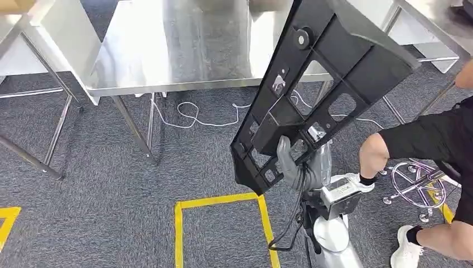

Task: Take the parts from the cabinet and place them on the table.

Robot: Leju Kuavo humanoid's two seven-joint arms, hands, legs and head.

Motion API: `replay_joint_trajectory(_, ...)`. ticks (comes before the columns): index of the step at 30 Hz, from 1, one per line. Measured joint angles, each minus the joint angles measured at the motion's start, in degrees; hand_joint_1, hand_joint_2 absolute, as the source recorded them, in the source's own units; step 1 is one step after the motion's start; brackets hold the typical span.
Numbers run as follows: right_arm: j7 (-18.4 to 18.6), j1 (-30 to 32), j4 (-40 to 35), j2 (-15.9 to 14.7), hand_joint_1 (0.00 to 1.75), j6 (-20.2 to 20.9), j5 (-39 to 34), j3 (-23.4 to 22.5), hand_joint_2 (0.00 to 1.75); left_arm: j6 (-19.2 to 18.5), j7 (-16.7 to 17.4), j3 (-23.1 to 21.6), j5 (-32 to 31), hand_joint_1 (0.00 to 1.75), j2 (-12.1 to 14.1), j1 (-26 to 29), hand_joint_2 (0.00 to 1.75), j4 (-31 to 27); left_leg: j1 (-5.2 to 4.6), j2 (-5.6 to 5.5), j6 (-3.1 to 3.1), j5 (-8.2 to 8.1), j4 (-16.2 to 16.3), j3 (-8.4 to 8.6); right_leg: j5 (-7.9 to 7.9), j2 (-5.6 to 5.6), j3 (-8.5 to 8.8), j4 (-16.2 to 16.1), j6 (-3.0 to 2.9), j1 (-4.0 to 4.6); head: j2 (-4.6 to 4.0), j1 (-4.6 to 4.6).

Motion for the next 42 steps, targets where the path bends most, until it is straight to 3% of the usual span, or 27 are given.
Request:
replay_joint_trajectory(2, 0.0, -0.1, 0.2, 0.0, 1.75, 0.0, 0.0, 0.0, 1.75, 0.0, 0.0, 0.0, 0.0, 0.00, 0.0, 0.1, 1.75, 0.1, 1.08, 0.09, -1.17, 6.24, -8.3, 2.81, -1.17, -0.05, 0.24, 0.2, 1.28, -0.01, 0.00, -0.18)
replay_joint_trajectory(3, 0.0, -0.2, 0.3, 0.0, 1.75, 0.0, -0.1, 0.0, 1.75, 0.0, 0.0, 0.0, 0.0, 0.00, 0.0, 0.0, 1.75, 0.1, 0.52, 0.19, -0.13, 2.92, -8.0, 2.54, -1.60, 0.04, 1.17, 0.5, 1.87, -0.06, 0.00, -0.61)
replay_joint_trajectory(5, 0.1, -0.5, 0.4, 0.0, 1.75, 0.0, -0.1, 0.0, 1.75, 0.0, 0.0, 0.0, 0.0, 0.00, 0.1, 0.1, 1.75, 0.0, 0.12, 0.10, 1.44, 4.34, -7.9, 2.70, -1.78, 0.07, 1.64, 0.8, 3.14, 0.44, 0.00, -0.28)
replay_joint_trajectory(7, 0.1, -0.6, 0.3, 0.0, 1.75, 0.0, -0.1, 0.0, 1.75, 0.0, 0.0, 0.0, -0.1, 0.00, 0.1, 0.1, 1.75, 0.0, -0.09, -0.06, 2.51, 4.40, -8.4, 4.39, -2.00, -0.05, 1.26, 1.6, 3.66, 0.43, 0.00, -0.15)
replay_joint_trajectory(9, 0.1, -0.9, 0.5, 0.0, 1.75, 0.0, -0.1, 0.1, 1.75, 0.0, -0.1, 0.0, -0.1, 0.00, 0.1, 0.0, 1.75, 0.0, -0.24, -0.07, 3.32, 3.97, -8.5, 5.15, -2.09, -0.30, -2.20, 7.7, 3.48, 0.21, 0.00, 0.04)
replay_joint_trajectory(11, 0.1, -0.9, 0.5, -0.1, 1.75, 0.0, -0.1, 0.2, 1.75, 0.0, -0.1, 0.0, -0.1, 0.00, 0.2, 0.0, 1.75, 0.0, -0.46, -0.12, 3.93, 3.18, -8.5, 5.65, -5.12, -0.30, -8.40, 16.2, 2.74, 0.26, 0.00, 0.35)
replay_joint_trajectory(12, 0.1, -0.9, 0.6, -0.1, 1.75, -0.1, -0.1, 0.1, 1.75, 0.0, -0.1, 0.0, -0.1, 0.00, 0.2, 0.0, 1.75, 0.0, -0.68, -0.22, 4.06, 2.76, -8.5, 6.02, -6.54, -0.31, -10.54, 18.5, 2.69, 0.42, 0.00, 0.39)
replay_joint_trajectory(13, 0.1, -0.9, 0.7, -0.2, 1.75, -0.1, -0.1, 0.2, 1.75, 0.0, -0.1, 0.0, -0.1, 0.00, 0.2, 0.0, 1.75, 0.0, -0.89, -0.35, 4.12, 2.35, -8.5, 6.50, -6.55, -0.31, -11.45, 18.4, 2.68, 0.45, 0.00, 0.35)
replay_joint_trajectory(14, 0.1, -0.9, 0.8, -0.2, 1.75, -0.1, -0.1, 0.2, 1.75, 0.0, -0.1, 0.0, -0.1, 0.00, 0.2, 0.0, 1.75, 0.0, -1.08, -0.45, 4.14, 1.85, -8.5, 7.12, -5.56, -0.32, -11.16, 16.2, 3.17, 0.50, 0.00, 0.35)
replay_joint_trajectory(15, 0.2, -0.9, 0.8, -0.2, 1.75, -0.1, -0.1, 0.2, 1.75, 0.0, -0.1, 0.0, -0.1, 0.00, 0.1, 0.1, 1.75, 0.0, -1.25, -0.53, 4.11, 1.28, -8.5, 7.96, -3.07, -0.32, -9.75, 11.6, 3.64, 0.64, 0.00, 0.42)
replay_joint_trajectory(16, 0.1, -0.9, 0.8, -0.2, 1.75, -0.1, -0.1, 0.2, 1.75, 0.0, -0.1, 0.0, -0.1, 0.00, 0.1, 0.0, 1.75, 0.0, -1.34, -0.55, 4.02, 0.72, -8.6, 8.76, 0.14, -0.35, -7.91, 6.3, 4.01, 0.92, 0.00, 0.42)
replay_joint_trajectory(17, 0.1, -0.9, 0.8, -0.2, 1.75, -0.1, -0.1, 0.2, 1.75, 0.0, -0.1, 0.0, -0.1, 0.00, 0.0, 0.0, 1.75, 0.0, -1.35, -0.57, 3.87, 0.17, -8.7, 9.02, 3.44, -0.59, -6.85, 2.0, 3.75, 1.22, 0.00, 0.44)
replay_joint_trajectory(19, 0.2, -1.0, 1.0, -0.2, 1.75, -0.1, -0.1, 0.2, 1.75, 0.0, -0.2, 0.0, -0.1, 0.00, 0.0, -0.1, 1.75, 0.0, -1.58, -0.65, 3.03, -0.77, -8.9, 9.78, 2.53, -0.81, -6.78, 1.9, 1.84, 1.80, 0.00, 0.46)
replay_joint_trajectory(20, 0.2, -1.0, 1.0, -0.2, 1.75, -0.1, -0.1, 0.3, 1.75, 0.0, -0.2, 0.0, -0.1, 0.00, 0.0, -0.1, 1.75, 0.0, -1.57, -0.62, 2.71, -0.65, -9.0, 10.25, 3.27, -0.74, -5.87, 1.7, 1.46, 2.05, 0.00, 0.48)
replay_joint_trajectory(22, 0.2, -0.9, 1.0, -0.1, 1.75, -0.2, -0.1, 0.3, 1.75, -0.1, -0.3, 0.0, -0.1, 0.00, 0.0, -0.2, 1.75, 0.0, -1.67, -0.39, 2.33, -0.23, -8.0, 10.76, 3.35, -0.31, -4.61, 0.9, 0.77, 1.00, 0.02, 0.26)
replay_joint_trajectory(24, 0.2, -1.1, 1.0, -0.1, 1.75, -0.2, -0.1, 0.3, 1.75, -0.1, -0.3, 0.0, -0.1, 0.00, 0.0, -0.2, 1.75, 0.0, -1.41, -0.09, 1.99, -1.13, -2.5, 7.78, 2.54, -0.43, -2.79, 0.4, -0.38, 0.83, 0.00, -0.05)
replay_joint_trajectory(25, 0.2, -1.1, 1.0, 0.0, 1.75, -0.2, -0.2, 0.3, 1.75, -0.1, -0.3, 0.0, -0.1, 0.00, 0.0, -0.3, 1.75, 0.0, -1.33, -0.09, 1.72, -2.64, 1.6, 5.10, 2.11, -0.41, -2.47, 0.4, -0.81, 0.91, 0.00, 0.09)
replay_joint_trajectory(27, 0.2, -0.9, 1.1, 0.0, 1.75, -0.2, -0.2, 0.3, 1.75, -0.1, -0.3, 0.0, -0.1, 0.00, 0.1, -0.1, 1.75, -0.1, -1.30, -0.10, 1.25, -6.33, 7.5, 0.30, 1.23, -0.32, -1.76, 0.4, -0.91, 1.06, 0.00, 0.07)
replay_joint_trajectory(28, 0.2, -0.9, 1.2, 0.0, 1.75, -0.2, -0.2, 0.3, 1.75, -0.1, -0.3, 0.0, -0.1, 0.00, 0.1, -0.1, 1.75, 0.0, -1.28, -0.09, 1.16, -6.55, 8.3, -1.31, 0.80, -0.16, -1.25, 0.4, -0.87, 1.08, 0.00, -0.02)
replay_joint_trajectory(30, 0.1, -0.9, 1.4, -0.1, 1.75, -0.2, -0.3, 0.3, 1.75, -0.1, -0.4, 0.0, -0.1, 0.00, 0.1, -0.1, 1.75, -0.1, -1.24, -0.07, 1.25, -2.22, 3.2, -0.88, -0.25, 0.07, 0.18, 0.4, -0.58, 1.08, 0.00, -0.02)
replay_joint_trajectory(32, 0.1, -0.9, 1.5, -0.1, 1.75, -0.2, -0.4, 0.3, 1.75, -0.1, -0.7, 0.1, -0.1, 0.00, 0.1, -0.1, 1.75, -0.1, -1.22, -0.07, 1.76, 5.17, -6.4, 2.23, -1.50, 0.06, 1.65, 0.3, -0.18, 1.08, 0.00, 0.02)
replay_joint_trajectory(33, 0.0, -1.0, 1.6, -0.1, 1.75, -0.2, -0.5, 0.3, 1.75, -0.1, -0.8, 0.3, -0.1, 0.00, 0.1, -0.1, 1.75, 0.0, -1.56, -0.14, 2.25, 5.15, -7.6, 2.40, -2.02, 0.07, 2.27, 0.5, 0.14, 1.37, 0.00, 0.11)
replay_joint_trajectory(34, -0.1, -1.1, 1.7, -0.1, 1.75, -0.2, -0.6, 0.3, 1.75, -0.1, -1.0, 0.4, -0.1, 0.00, 0.1, -0.2, 1.75, 0.0, -1.71, -0.10, 2.74, 2.76, -7.7, 2.45, -2.34, 0.27, 1.96, 0.3, 0.59, 1.51, 0.02, 0.06)
replay_joint_trajectory(35, -0.1, -1.1, 1.8, -0.1, 1.75, -0.3, -0.7, 0.4, 1.75, -0.2, -1.1, 0.4, -0.1, 0.00, 0.1, -0.2, 1.75, -0.1, -1.90, -0.14, 3.25, 4.05, -8.0, 3.13, -2.66, 0.26, 1.45, 0.0, 1.07, 1.62, 0.00, 0.00)
replay_joint_trajectory(37, -0.2, -1.1, 1.8, -0.2, 1.75, -0.4, -0.8, 0.4, 1.75, -0.2, -1.2, 0.7, -0.1, 0.00, 0.1, -0.1, 1.75, -0.1, -1.61, -0.22, 4.26, 4.50, -8.4, 4.36, -2.37, 0.27, 2.94, 1.2, 1.92, 2.14, 0.00, 0.07)
replay_joint_trajectory(39, -0.2, -1.3, 1.8, -0.3, 1.75, -0.4, -0.8, 0.5, 1.75, -0.2, -1.3, 0.9, -0.1, 0.00, 0.1, -0.2, 1.75, -0.1, -1.35, -0.16, 4.76, 4.10, -9.2, 5.84, -3.20, -0.10, 0.43, 5.8, 2.35, 1.77, 0.00, 0.26)
replay_joint_trajectory(42, -0.2, -1.5, 1.9, -0.5, 1.75, -0.5, -0.9, 0.5, 1.75, -0.2, -1.4, 0.9, -0.1, 0.00, 0.1, -0.3, 1.75, -0.1, -1.20, -0.30, 4.87, 2.90, -9.3, 6.70, -7.25, -0.15, -8.64, 18.3, 1.88, 1.41, 0.00, 0.39)
